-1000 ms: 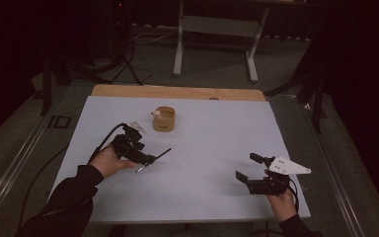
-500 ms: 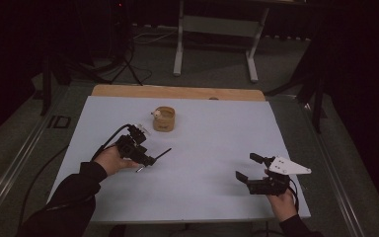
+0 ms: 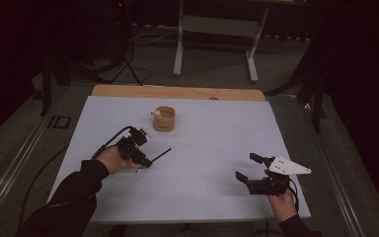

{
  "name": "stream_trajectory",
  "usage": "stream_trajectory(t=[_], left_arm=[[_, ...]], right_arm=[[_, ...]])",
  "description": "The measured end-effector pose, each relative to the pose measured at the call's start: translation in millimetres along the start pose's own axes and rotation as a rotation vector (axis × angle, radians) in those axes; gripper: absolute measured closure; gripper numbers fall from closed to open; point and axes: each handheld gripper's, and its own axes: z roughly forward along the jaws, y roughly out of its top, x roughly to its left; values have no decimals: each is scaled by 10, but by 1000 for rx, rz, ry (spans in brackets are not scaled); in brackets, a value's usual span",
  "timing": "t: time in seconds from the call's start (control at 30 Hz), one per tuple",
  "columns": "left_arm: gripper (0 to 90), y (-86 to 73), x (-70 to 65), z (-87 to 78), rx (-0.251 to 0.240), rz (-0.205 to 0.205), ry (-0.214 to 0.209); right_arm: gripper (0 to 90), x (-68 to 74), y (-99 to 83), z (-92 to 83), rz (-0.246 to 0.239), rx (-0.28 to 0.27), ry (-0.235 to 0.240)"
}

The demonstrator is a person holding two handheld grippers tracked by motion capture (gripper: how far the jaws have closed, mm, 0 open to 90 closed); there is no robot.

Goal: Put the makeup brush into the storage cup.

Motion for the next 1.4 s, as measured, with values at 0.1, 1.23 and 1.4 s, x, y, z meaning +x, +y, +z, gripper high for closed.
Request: stream_trajectory(t=[0.1,1.23,1.4], left_arm=[[594,-3,-1,27,16,16,14],[807,95,-3,297,129,62,94],[849,108,-8,306,140,63,102]], right_arm=[[132,1,-1,2,0,1,1],[131,-3,-4,5,1,3,1],[132,-2,-4,5,0,3,1]])
